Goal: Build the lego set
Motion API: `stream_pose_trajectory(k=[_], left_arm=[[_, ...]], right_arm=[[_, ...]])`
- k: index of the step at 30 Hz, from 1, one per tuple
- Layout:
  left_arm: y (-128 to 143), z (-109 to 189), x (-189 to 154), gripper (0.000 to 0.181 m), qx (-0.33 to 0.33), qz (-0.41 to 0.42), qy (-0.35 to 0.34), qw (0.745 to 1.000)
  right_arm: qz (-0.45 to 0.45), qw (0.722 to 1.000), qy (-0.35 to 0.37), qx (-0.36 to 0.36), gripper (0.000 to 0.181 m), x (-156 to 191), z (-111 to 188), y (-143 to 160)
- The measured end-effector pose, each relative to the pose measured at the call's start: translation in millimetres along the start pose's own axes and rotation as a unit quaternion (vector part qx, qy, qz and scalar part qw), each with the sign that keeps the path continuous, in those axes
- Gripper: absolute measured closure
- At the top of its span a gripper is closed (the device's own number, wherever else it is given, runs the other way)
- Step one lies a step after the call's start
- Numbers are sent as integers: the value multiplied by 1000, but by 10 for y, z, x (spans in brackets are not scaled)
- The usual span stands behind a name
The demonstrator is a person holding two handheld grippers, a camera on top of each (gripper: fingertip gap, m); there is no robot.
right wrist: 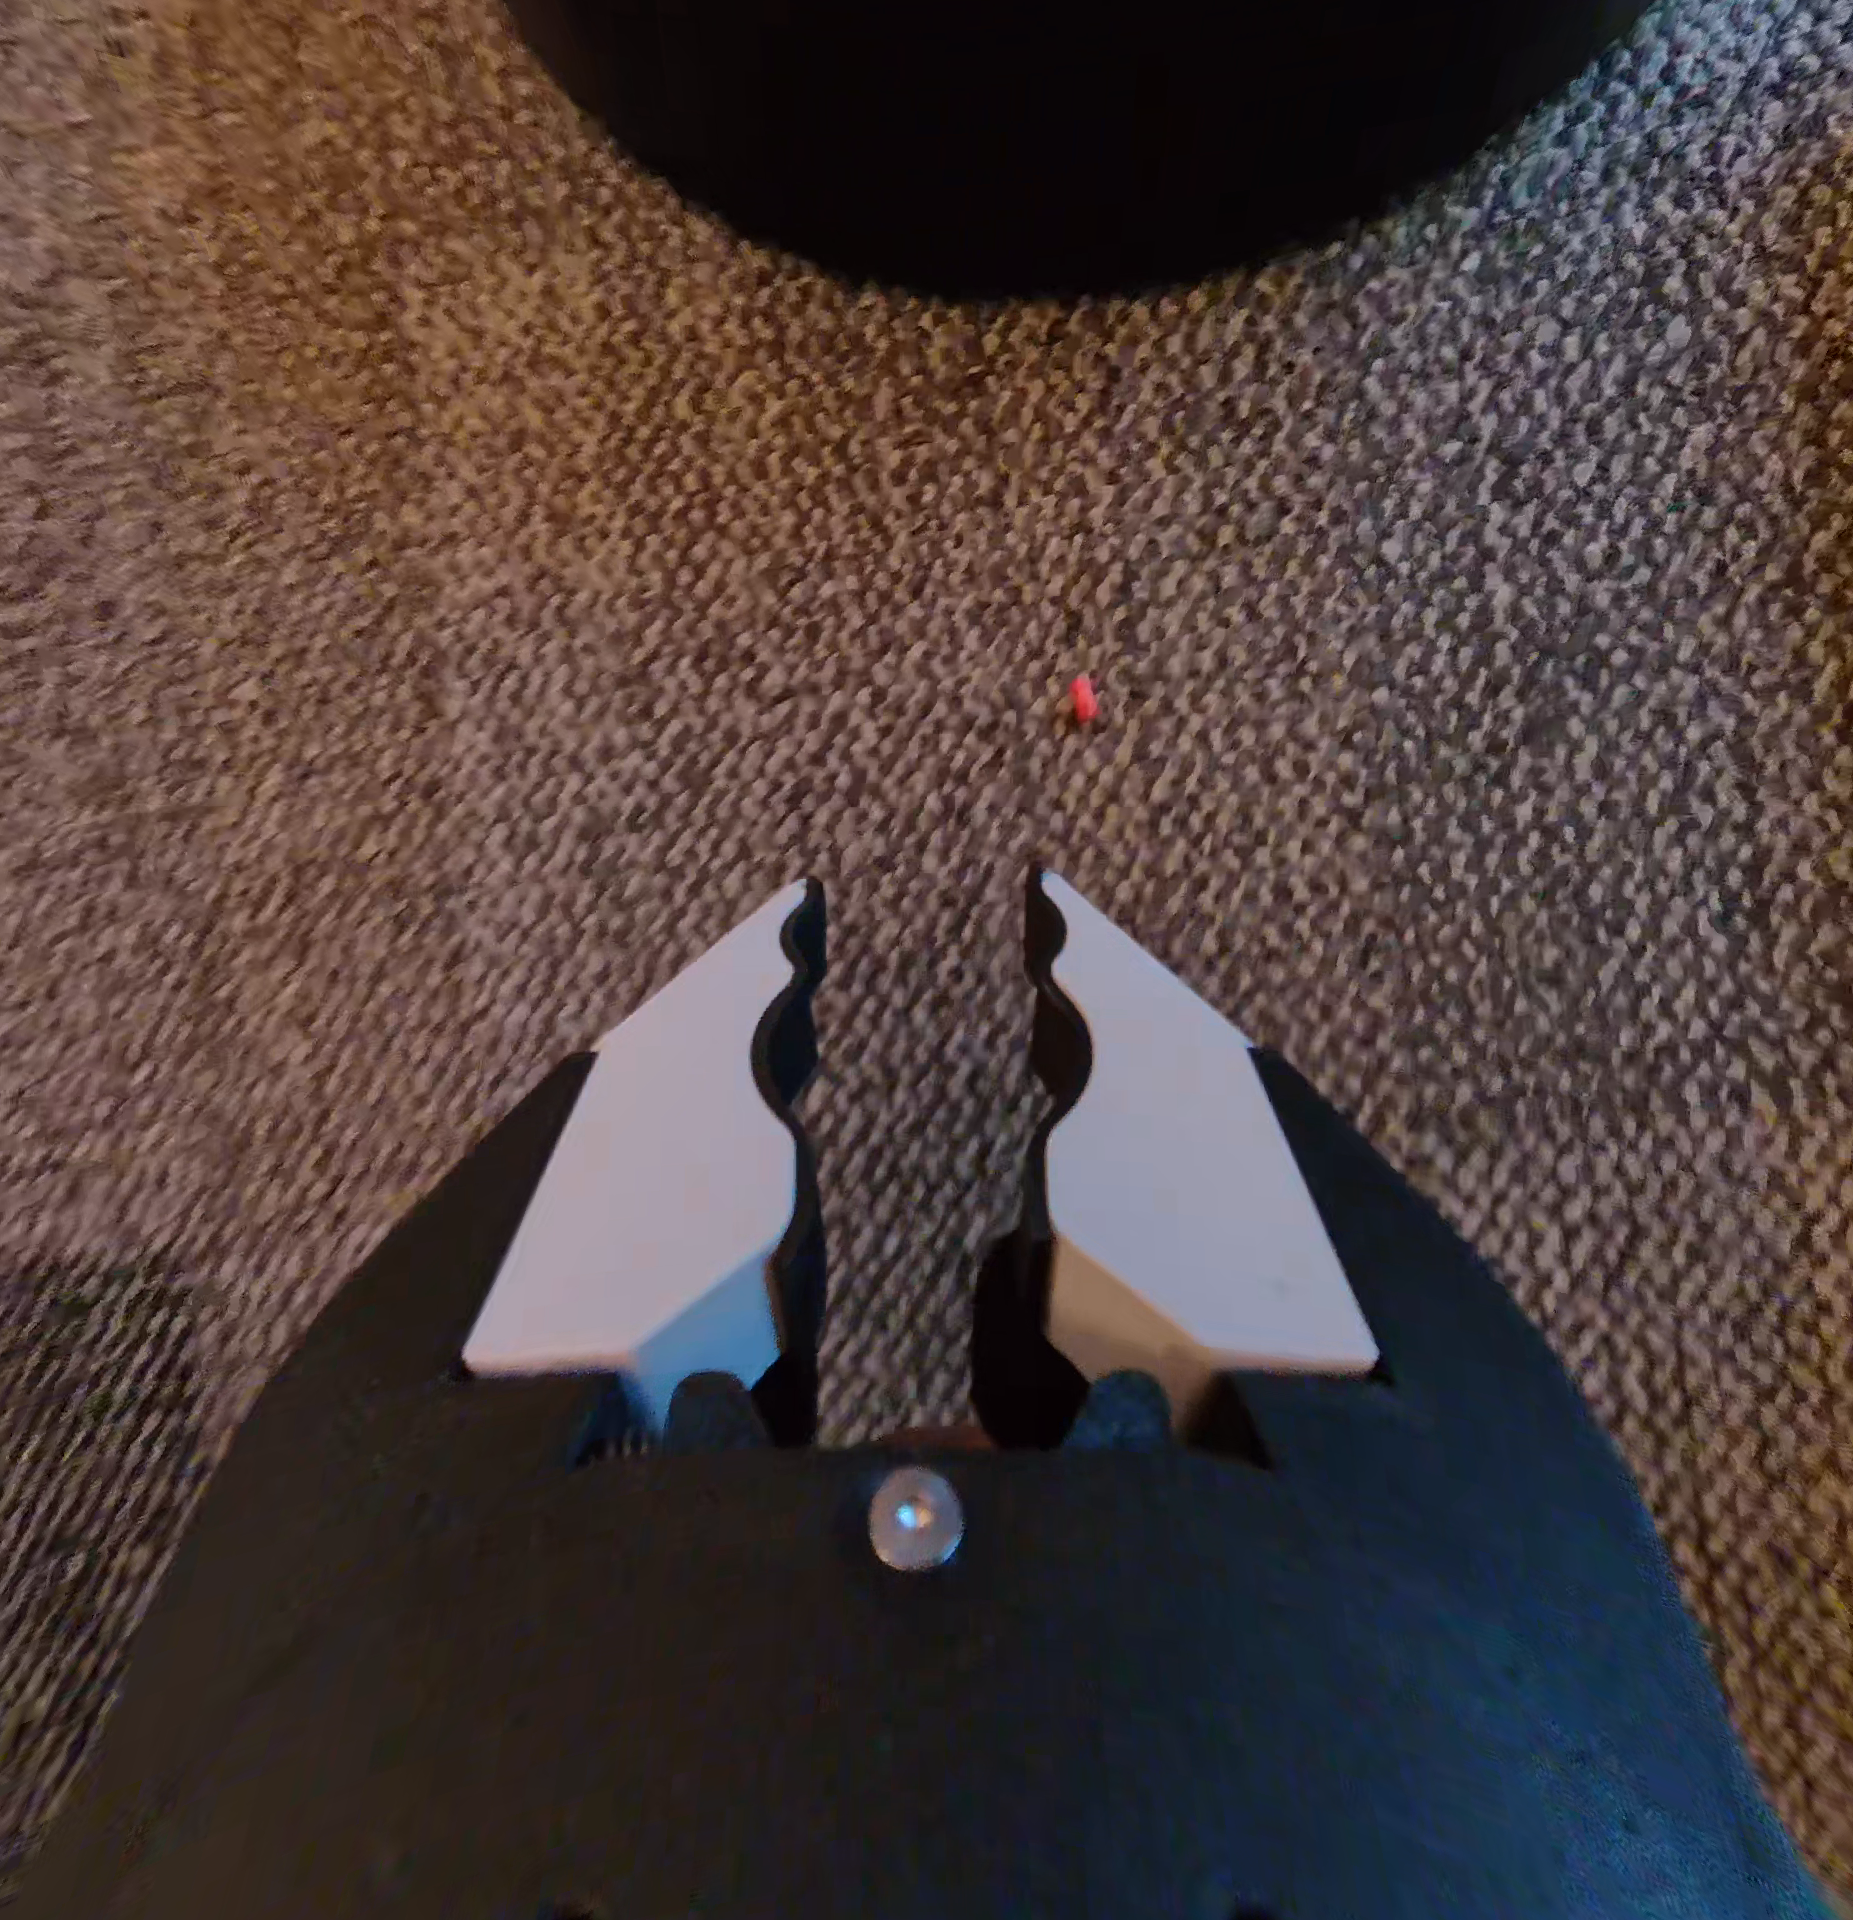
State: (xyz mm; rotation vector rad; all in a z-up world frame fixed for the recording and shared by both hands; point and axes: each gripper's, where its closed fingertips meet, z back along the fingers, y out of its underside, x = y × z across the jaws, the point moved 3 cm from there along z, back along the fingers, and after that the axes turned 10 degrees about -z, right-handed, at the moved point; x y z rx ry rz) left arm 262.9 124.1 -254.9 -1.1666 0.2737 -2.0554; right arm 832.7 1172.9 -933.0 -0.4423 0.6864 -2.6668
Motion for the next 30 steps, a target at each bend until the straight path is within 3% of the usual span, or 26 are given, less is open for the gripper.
stream_pose_trajectory(k=[4, 9, 20, 25, 28, 30], left_arm=[[13, 97, -136, 181, 48, -16, 8, 999], [16, 148, -198, 181, 79, -27, -10, 996], [8, 146, -222, 181, 103, -53, -46, 992], [5, 154, -225, 181, 99, -59, -42, 993], [0, 164, -209, 181, 93, -72, -26, 993], [7, 196, -166, 181, 91, -97, -9, 991]], right_arm=[[9, 1000, 28, 4, 150, -190, -389, -159], [33, 998, 48, 9, 155, -296, -662, -255], [50, 998, 37, 25, 179, -364, -809, -240], [-4, 1000, -10, -11, 179, -221, -574, -321], [-29, 991, -111, -75, 179, 236, -129, -538], [-39, 968, -213, -123, 179, 725, 357, -761]])
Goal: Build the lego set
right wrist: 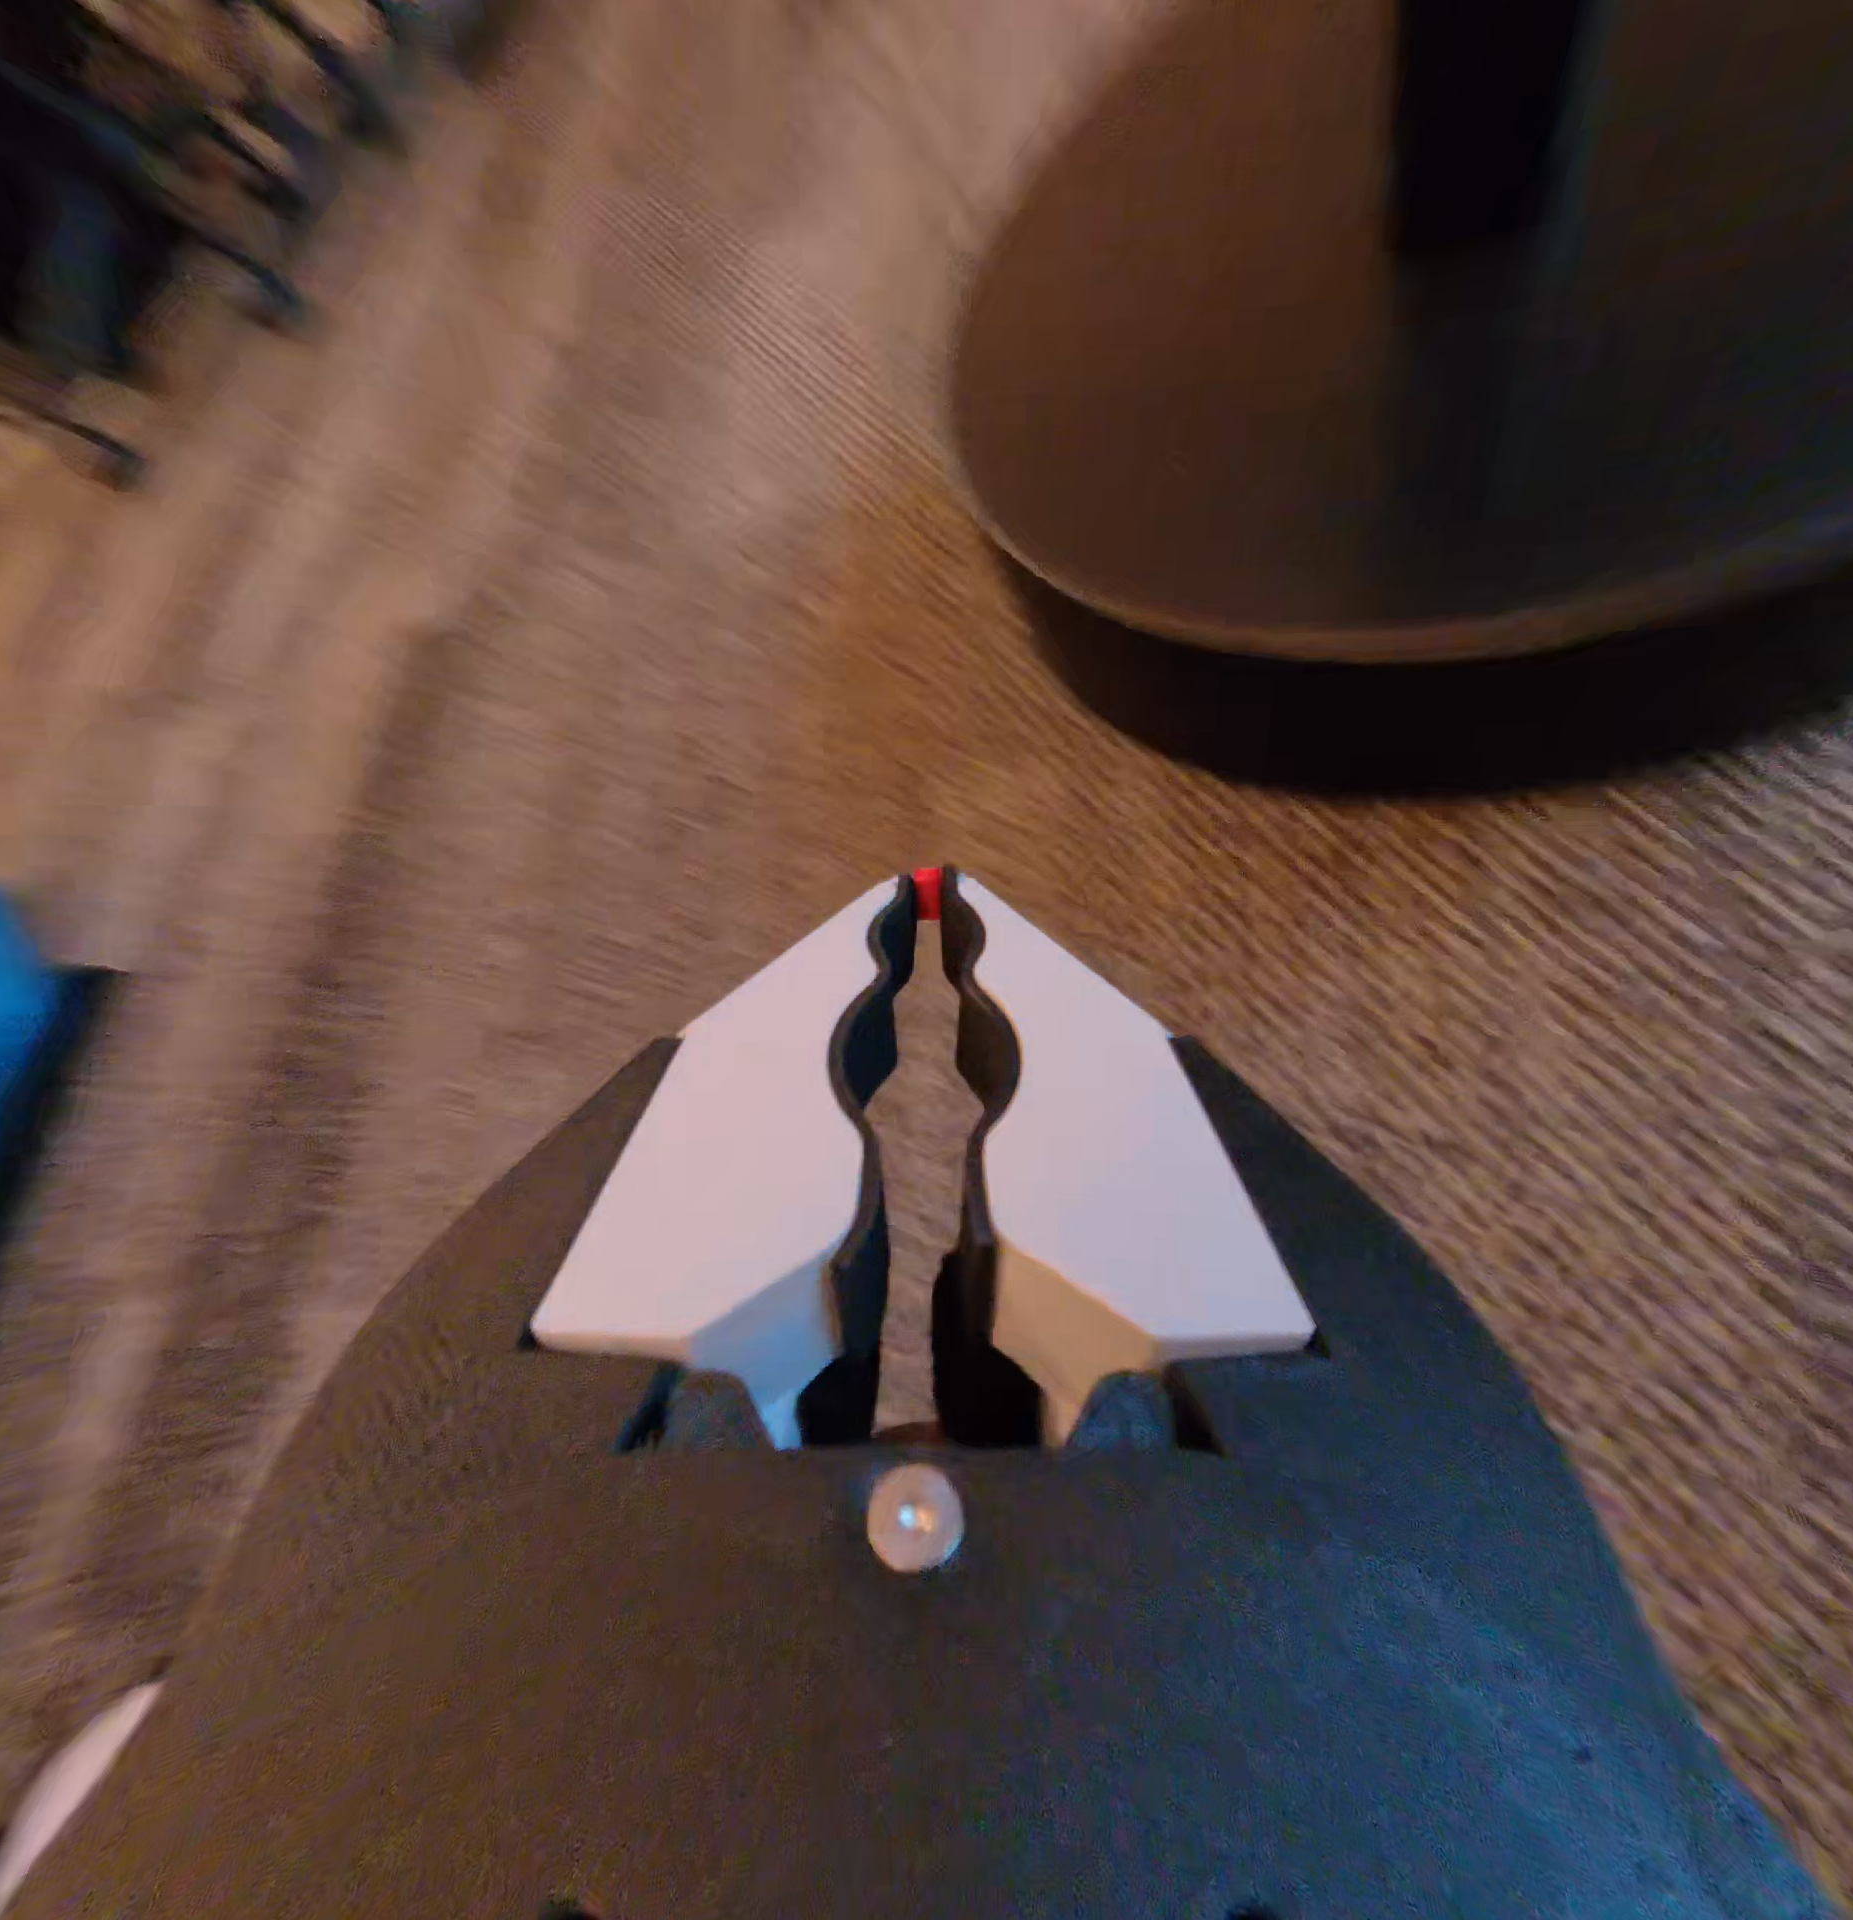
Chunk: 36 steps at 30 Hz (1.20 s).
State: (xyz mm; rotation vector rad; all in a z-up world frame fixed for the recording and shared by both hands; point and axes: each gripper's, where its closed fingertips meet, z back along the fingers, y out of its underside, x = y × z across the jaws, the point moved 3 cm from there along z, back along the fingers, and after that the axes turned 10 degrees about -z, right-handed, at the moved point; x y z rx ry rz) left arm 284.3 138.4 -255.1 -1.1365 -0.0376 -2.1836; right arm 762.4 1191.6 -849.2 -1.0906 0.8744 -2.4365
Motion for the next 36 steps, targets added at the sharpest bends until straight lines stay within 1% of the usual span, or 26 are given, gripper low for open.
stream_pose_trajectory(k=[2, 3, 6, 8, 10, 12, 13, 14, 15, 16, 18, 19, 21, 25, 29, 31, 34, 36], left_arm=[[36, 45, 91, 181, -27, 11, 6, 1000], [49, 70, 124, 181, -45, 25, 14, 999], [58, 133, 200, 181, -106, 25, 22, 994], [33, 149, 316, 181, -151, 25, 10, 988], [-25, 163, 474, 181, -201, 47, 2, 979], [-108, 165, 620, 181, -248, 63, 2, 967], [-139, 139, 681, 174, -262, 64, 5, 963], [-172, 104, 748, 163, -272, 67, 8, 960], [-217, 82, 822, 158, -287, 71, 9, 955], [-266, 72, 899, 156, -304, 73, 7, 950], [-359, 67, 1033, 146, -338, 72, -3, 938], [-410, 63, 1062, 145, -353, 64, -4, 933], [-521, 50, 1065, 144, -385, 44, 1, 922], [-797, 21, 1151, 144, -452, 32, 14, 891], [-1270, -49, 1401, 144, -509, -10, -4, 861], [-1482, -42, 1497, 144, -543, -23, -11, 839], [-1644, -129, 1434, 144, -570, -63, 19, 819], [-1660, -285, 1397, 143, -570, -92, 23, 816]], right_arm=[[0, 994, -98, -42, 179, 739, 247, -262], [1, 987, -149, -60, 179, 1145, 391, -399], [18, 954, -283, -97, 179, 2377, 835, -754], [38, 930, -348, -111, 179, 3161, 1088, -925], [73, 907, -400, -112, 179, 3938, 1288, -1033], [113, 880, -448, -110, 179, 4690, 1493, -1098], [131, 867, -469, -110, 179, 5047, 1599, -1118], [144, 852, -490, -111, 179, 5379, 1721, -1121], [157, 836, -513, -114, 179, 5713, 1846, -1118], [169, 822, -531, -112, 179, 6040, 1956, -1090], [213, 794, -561, -100, 179, 6651, 2135, -941], [230, 779, -575, -100, 179, 6933, 2227, -872], [247, 749, -606, -103, 179, 7458, 2433, -748], [283, 704, -644, -98, 179, 8283, 2715, -455], [313, 681, -656, -94, 179, 8920, 2942, -165], [325, 675, -656, -95, 179, 9168, 3081, -37], [347, 667, -651, -99, 179, 9495, 3359, 148], [370, 654, -651, -103, 179, 9696, 3574, 273]])
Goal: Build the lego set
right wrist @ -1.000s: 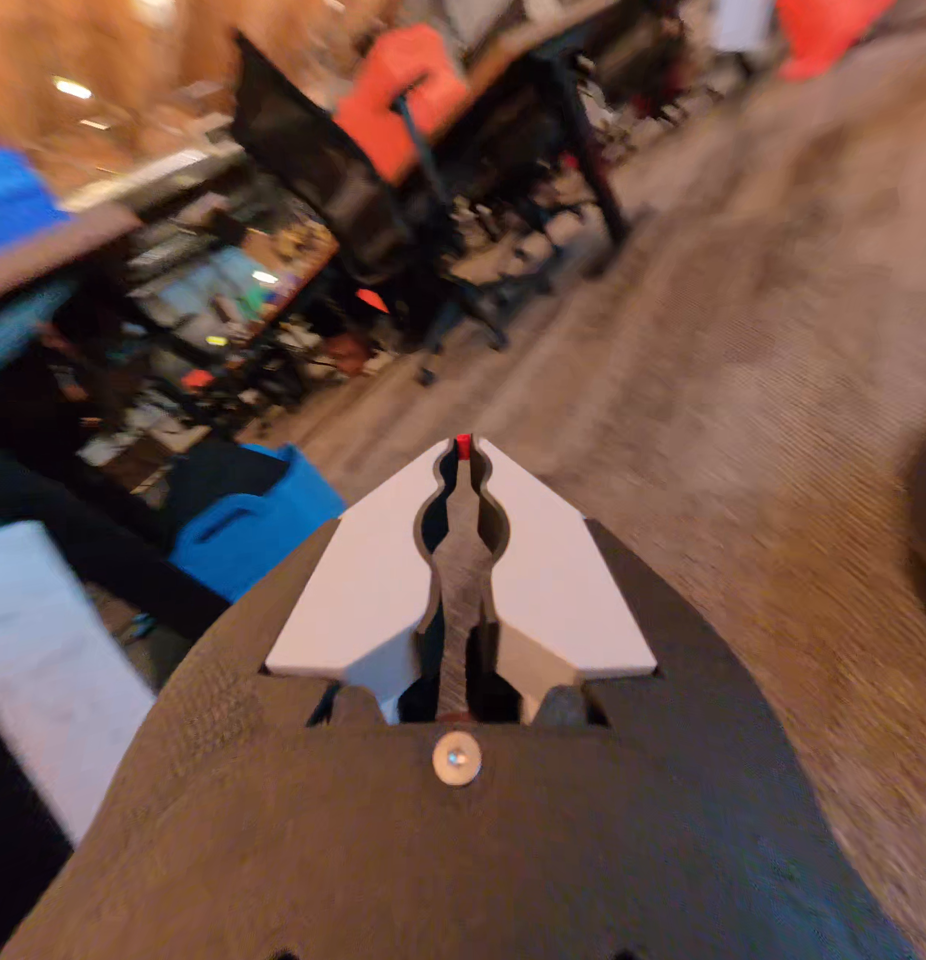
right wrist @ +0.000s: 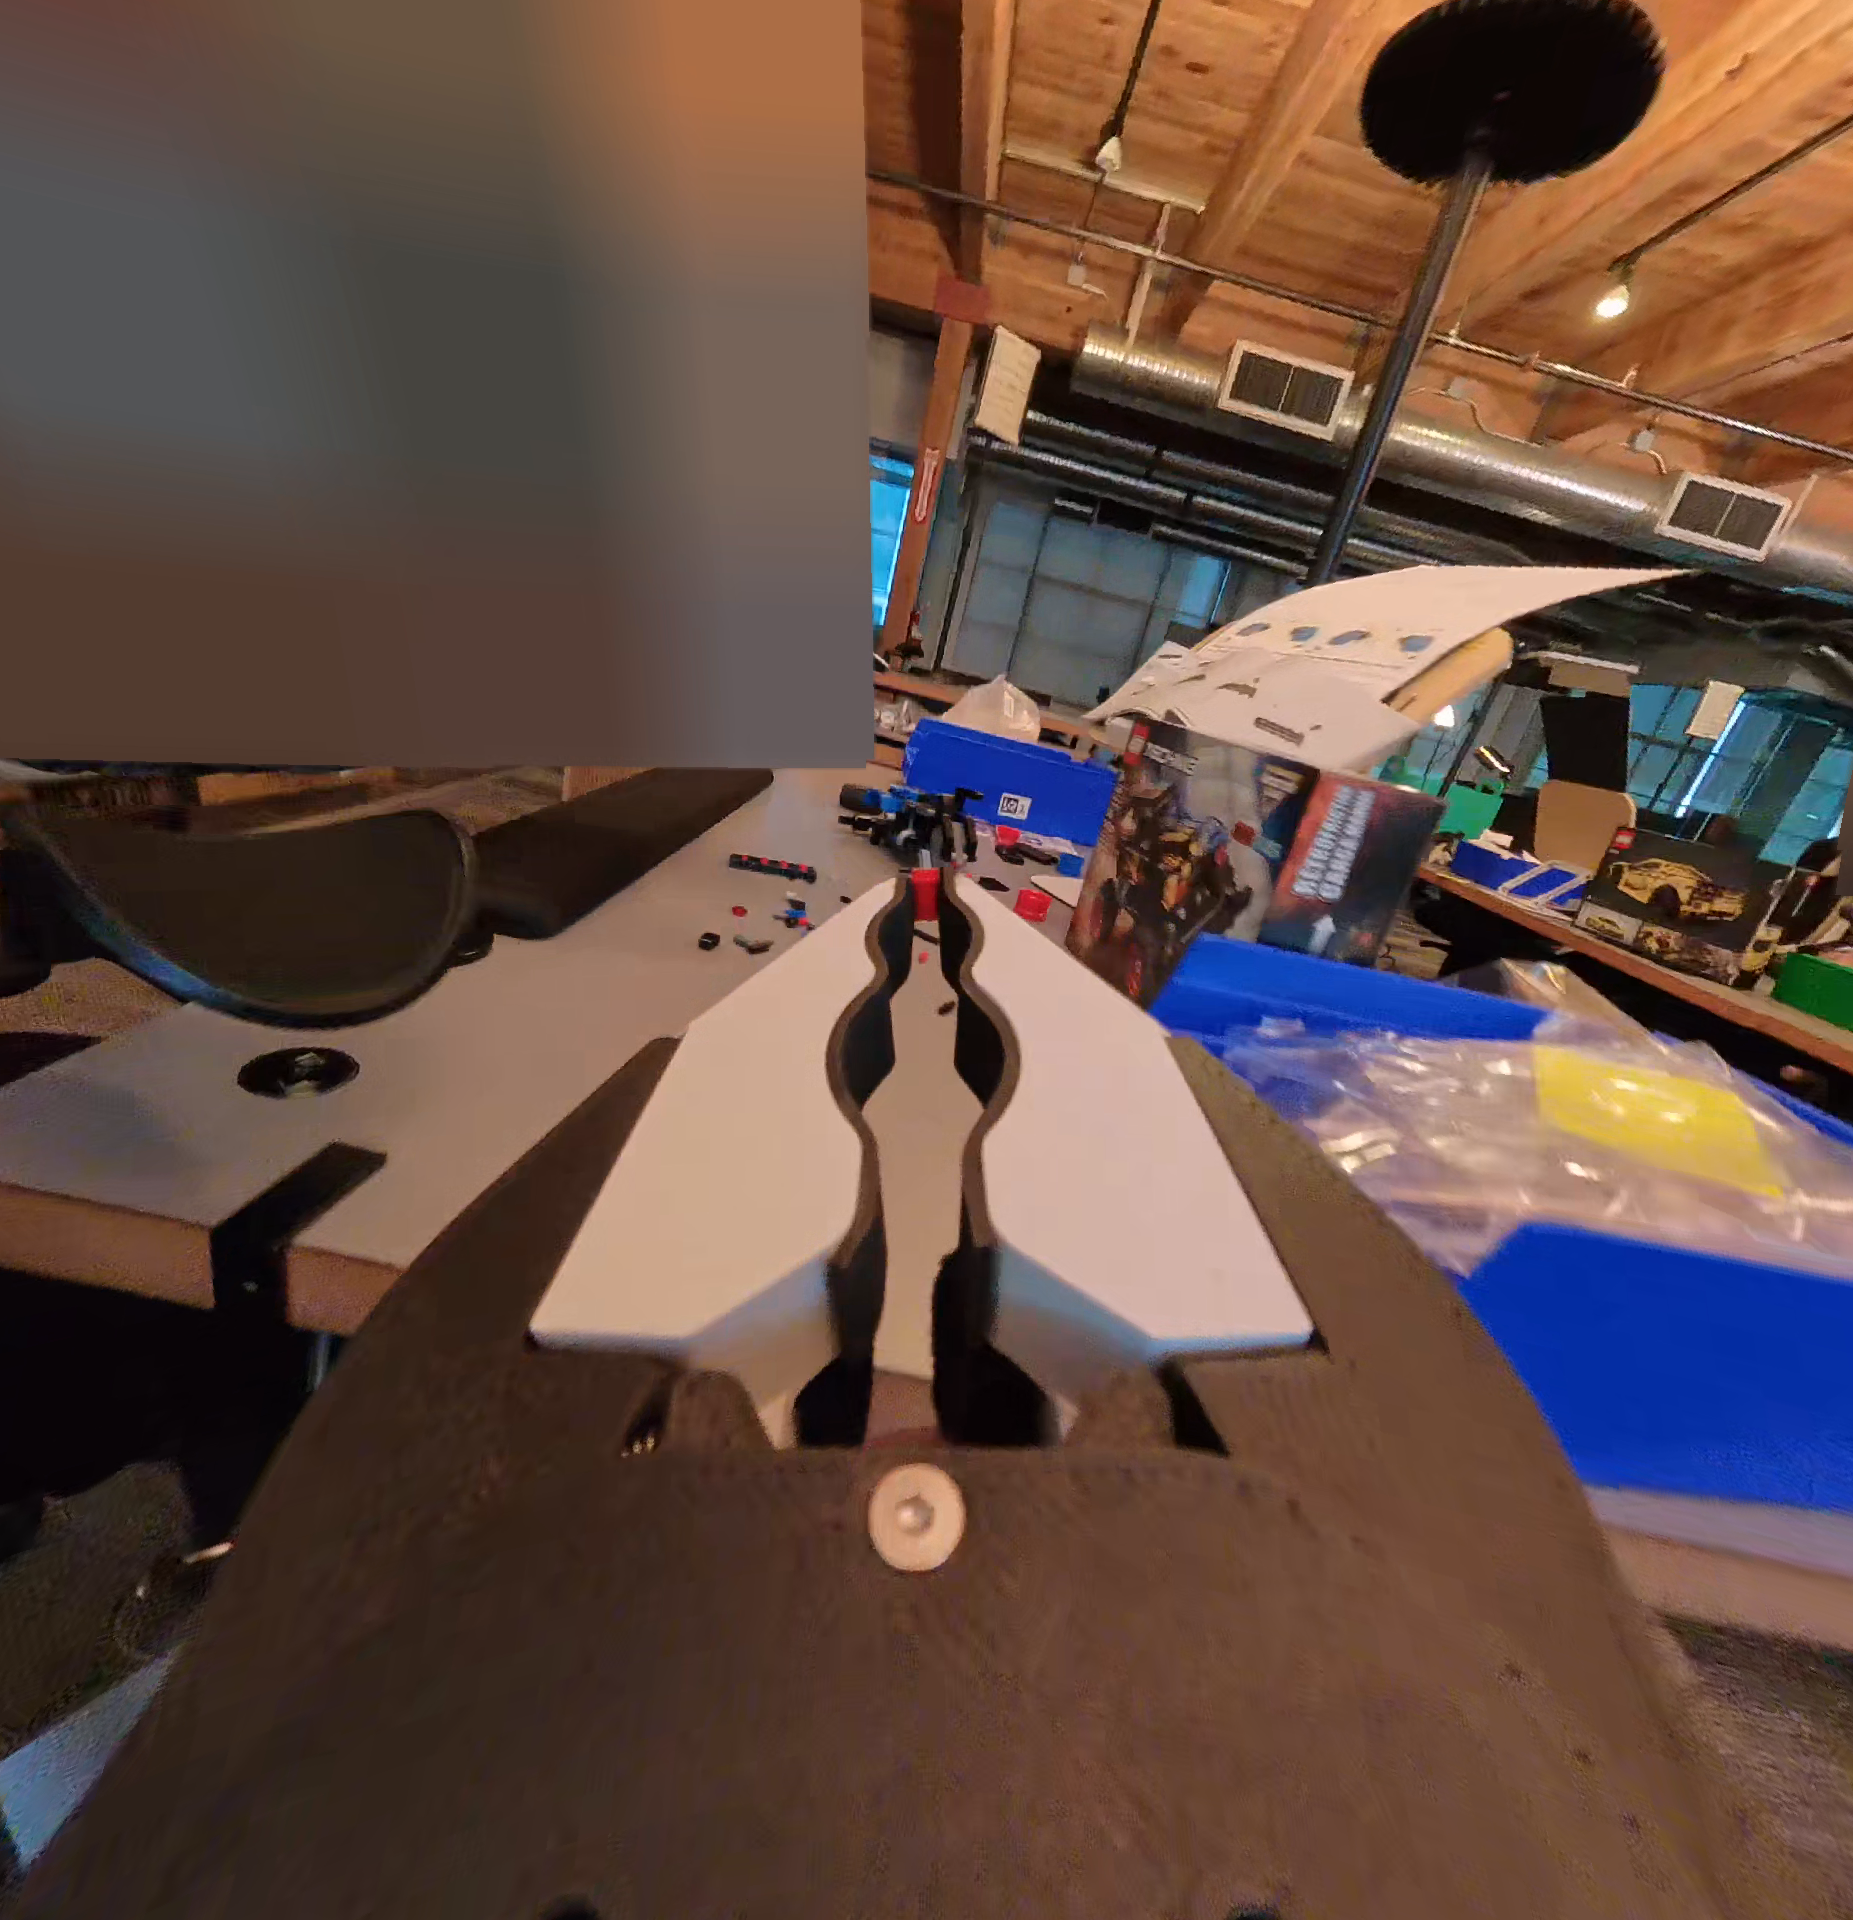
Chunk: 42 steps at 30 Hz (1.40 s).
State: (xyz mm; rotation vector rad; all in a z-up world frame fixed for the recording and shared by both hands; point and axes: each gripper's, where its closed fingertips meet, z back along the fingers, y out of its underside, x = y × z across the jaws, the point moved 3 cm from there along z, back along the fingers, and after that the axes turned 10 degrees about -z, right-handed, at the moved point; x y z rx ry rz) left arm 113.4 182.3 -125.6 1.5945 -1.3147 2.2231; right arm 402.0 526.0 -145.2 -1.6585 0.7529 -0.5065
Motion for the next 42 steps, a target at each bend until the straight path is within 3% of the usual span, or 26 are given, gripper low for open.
stream_pose_trajectory(k=[3, 8, 10, 14, 17, 23, 27, 30, 34, 36, 42], left_arm=[[327, -44, -26, 143, -5, -6, 18, 1000], [1161, 113, 1, 147, 23, 55, -7, 998], [1135, 239, 131, 149, 0, 62, -35, 997], [1085, 282, 50, 142, -37, 104, 7, 994], [1015, 294, -62, 137, -55, 99, 43, 993], [867, 382, -189, 130, -104, 106, 100, 984], [635, 682, -204, 124, -210, 150, 165, 952], [527, 895, -192, 129, -272, 162, 194, 928], [451, 987, -214, 141, -309, 150, 225, 912], [463, 979, -208, 141, -298, 135, 217, 920], [526, 911, -68, 140, -304, 103, 203, 925]], right_arm=[[19, 999, -2, 33, 179, 289, -301, -95], [40, 994, 31, 95, 179, 736, -789, -295], [50, 991, 53, 114, 179, 937, -990, -434], [123, 962, 157, 187, 179, 1347, -1414, -617], [113, 957, 179, 198, 179, 1885, -1819, -737], [63, 951, 207, 220, 179, 2511, -2872, -483], [-27, 955, 222, 194, 178, 2404, -3647, -131], [-99, 956, 230, 154, 178, 2146, -3998, 174], [-133, 961, 217, 105, 179, 1827, -4116, 508], [-173, 957, 210, 101, 179, 1681, -4071, 660], [-261, 949, 169, 57, 179, 1505, -4219, 768]])
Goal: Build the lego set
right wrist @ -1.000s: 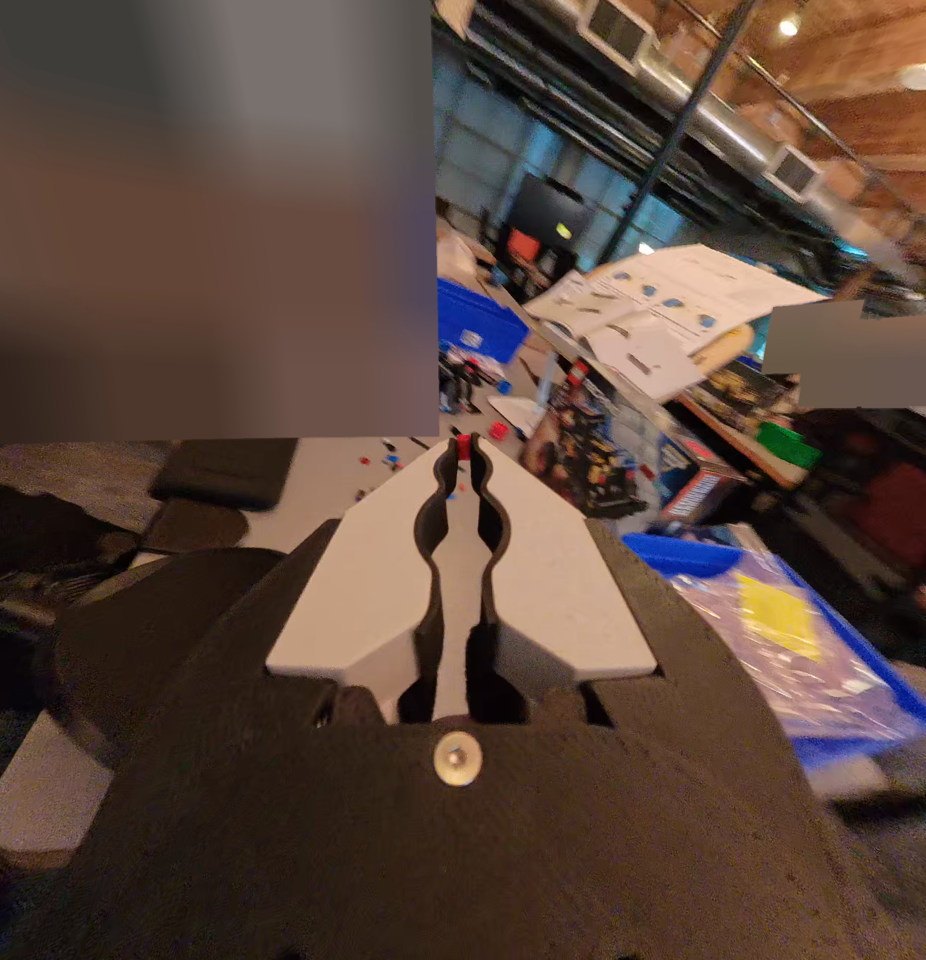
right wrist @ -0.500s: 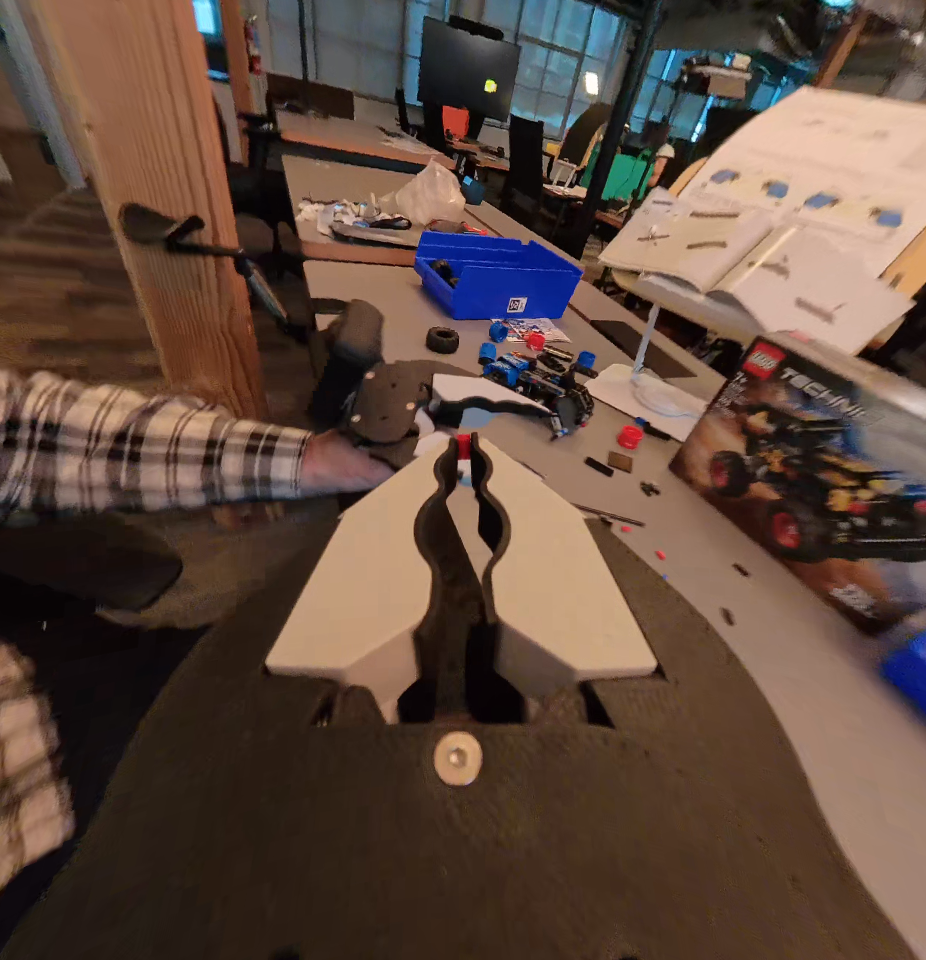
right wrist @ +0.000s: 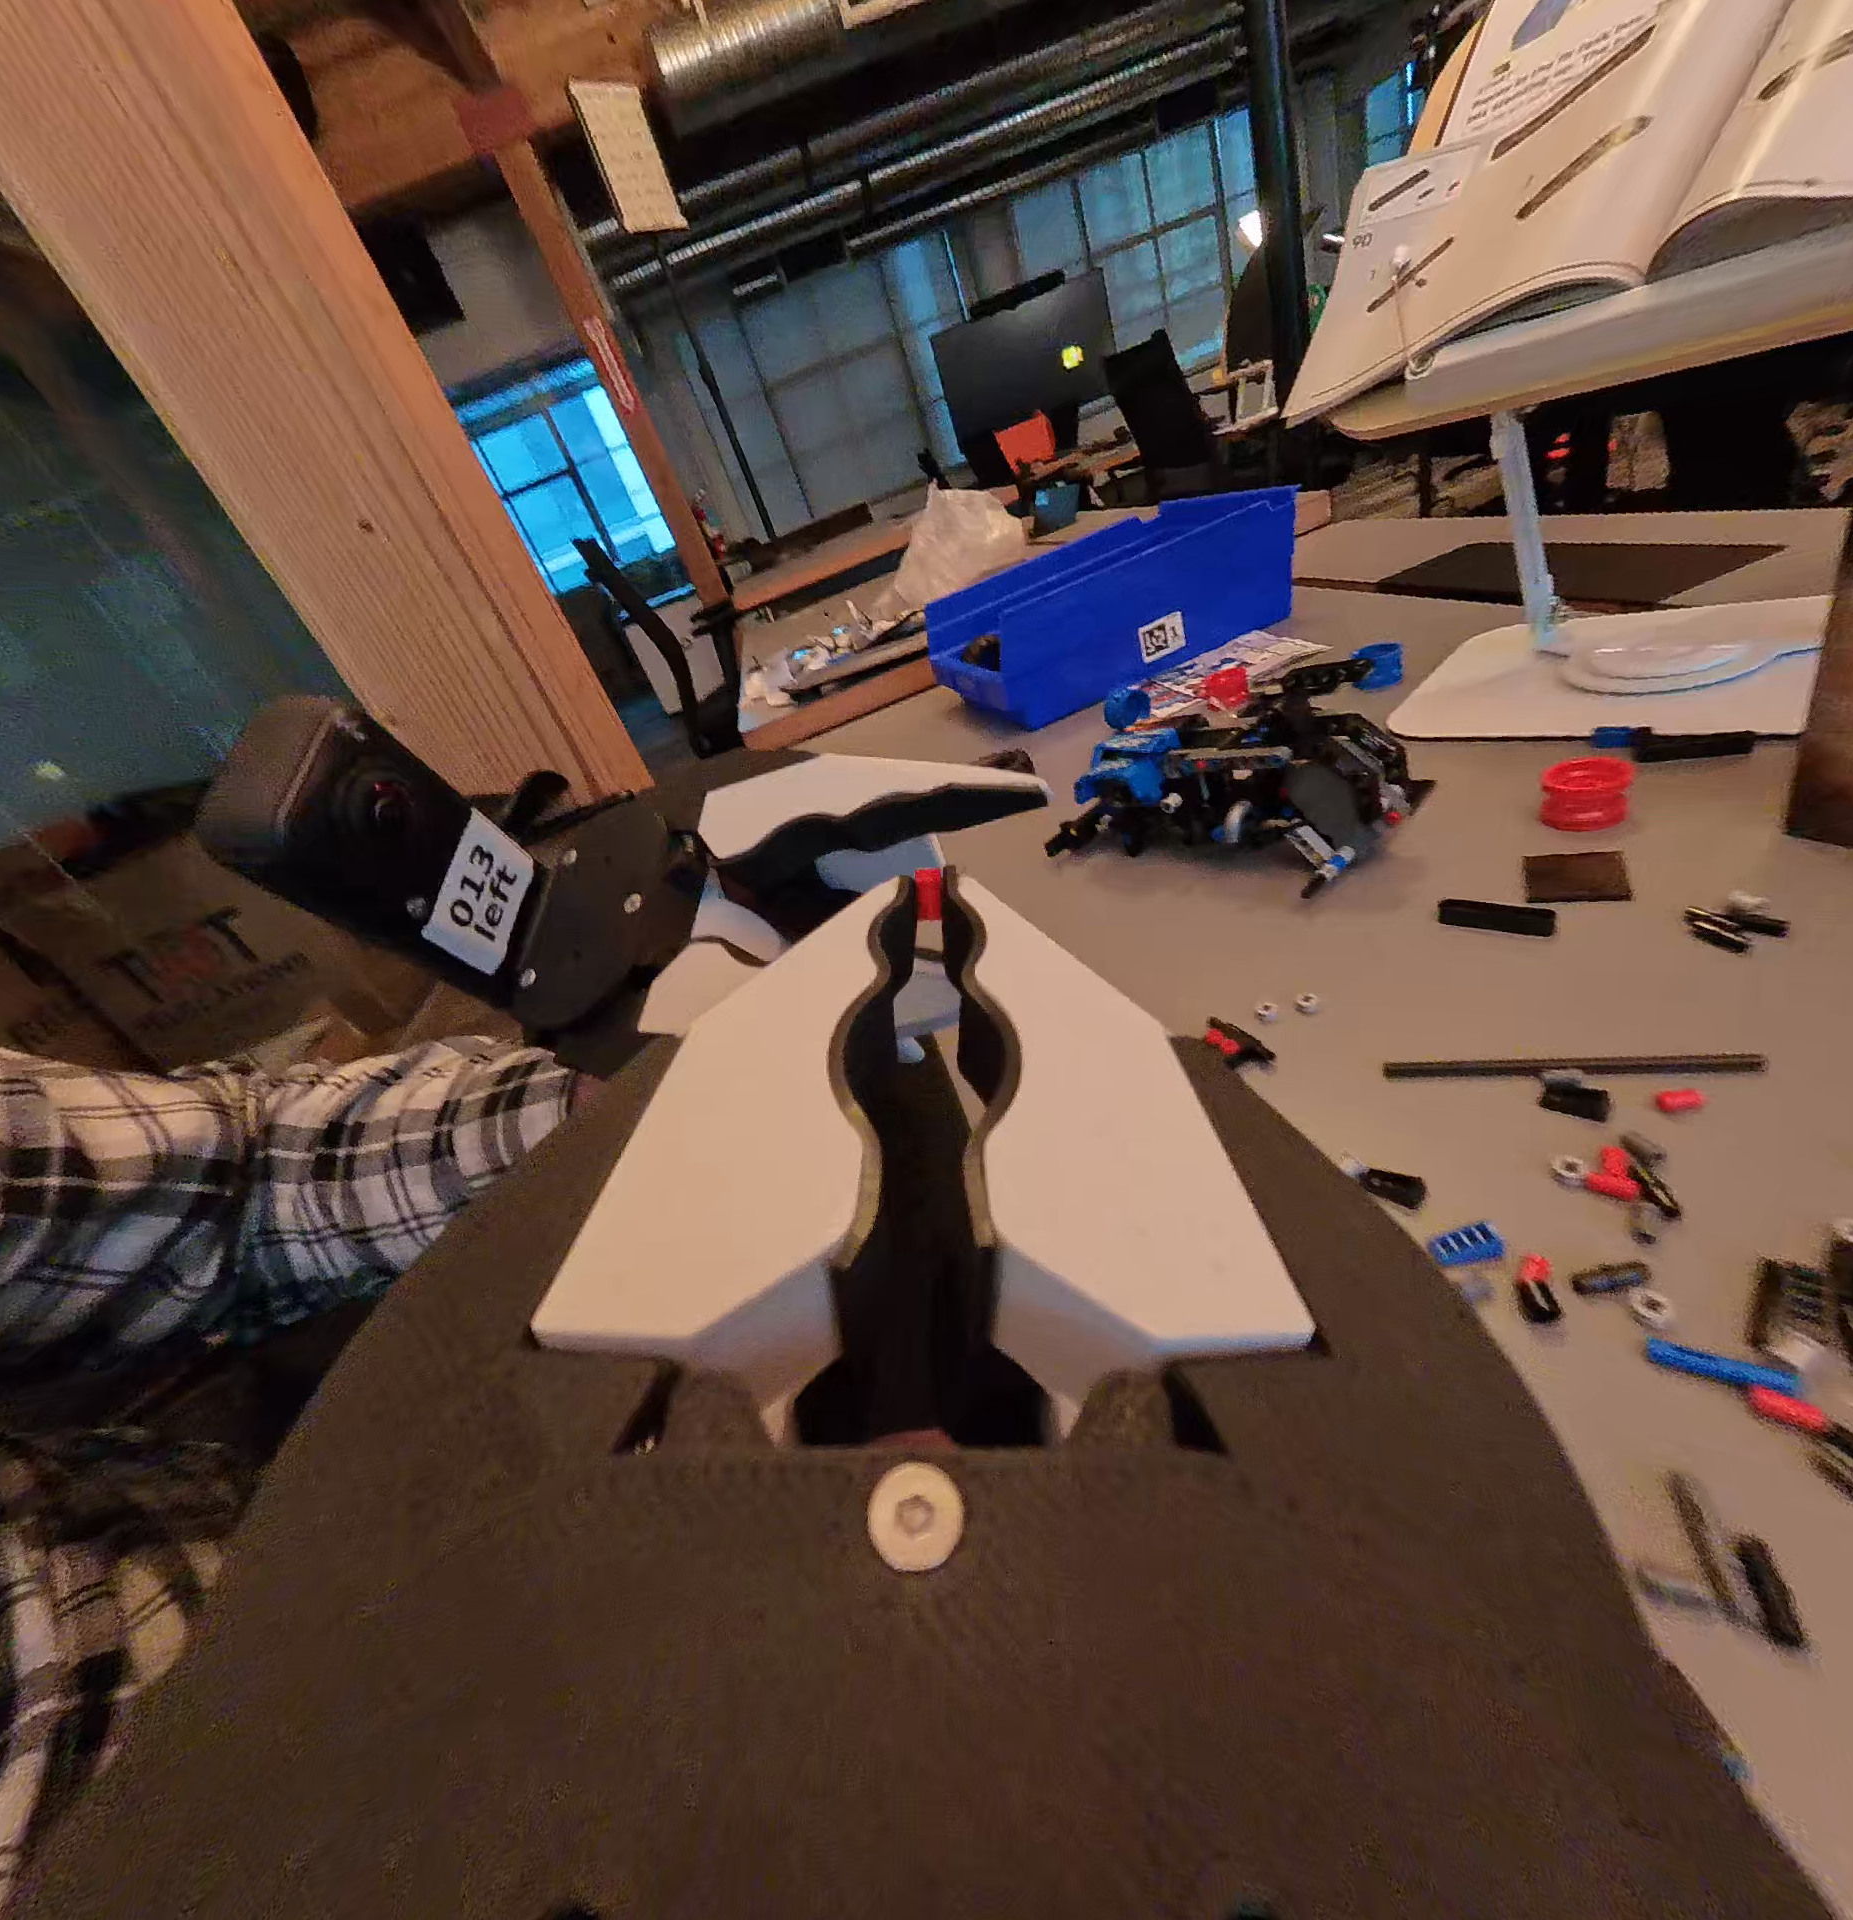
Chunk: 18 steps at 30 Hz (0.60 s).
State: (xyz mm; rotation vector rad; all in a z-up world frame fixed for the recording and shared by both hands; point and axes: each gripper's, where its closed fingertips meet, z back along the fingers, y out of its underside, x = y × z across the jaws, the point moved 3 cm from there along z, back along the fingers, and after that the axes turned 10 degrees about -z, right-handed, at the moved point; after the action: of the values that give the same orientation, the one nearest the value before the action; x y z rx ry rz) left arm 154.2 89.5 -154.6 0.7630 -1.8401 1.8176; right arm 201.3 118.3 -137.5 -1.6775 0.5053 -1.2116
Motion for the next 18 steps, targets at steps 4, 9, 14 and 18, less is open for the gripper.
stream_pose_trajectory(k=[4, 9, 14, 18], left_arm=[[67, 116, 77, 150, -2, -25, 13, 1000], [46, 275, 232, 158, -19, -68, 24, 997], [18, 418, 408, 165, -56, -91, 34, 994], [141, 398, 556, 167, -72, -108, 44, 991]], right_arm=[[-50, 998, -31, -23, 179, 25, -218, 13], [-122, 986, -94, -65, 179, 147, -484, 37], [-118, 987, -66, -87, 179, 174, -736, 34], [-103, 990, -29, -95, 179, 88, -889, -6]])
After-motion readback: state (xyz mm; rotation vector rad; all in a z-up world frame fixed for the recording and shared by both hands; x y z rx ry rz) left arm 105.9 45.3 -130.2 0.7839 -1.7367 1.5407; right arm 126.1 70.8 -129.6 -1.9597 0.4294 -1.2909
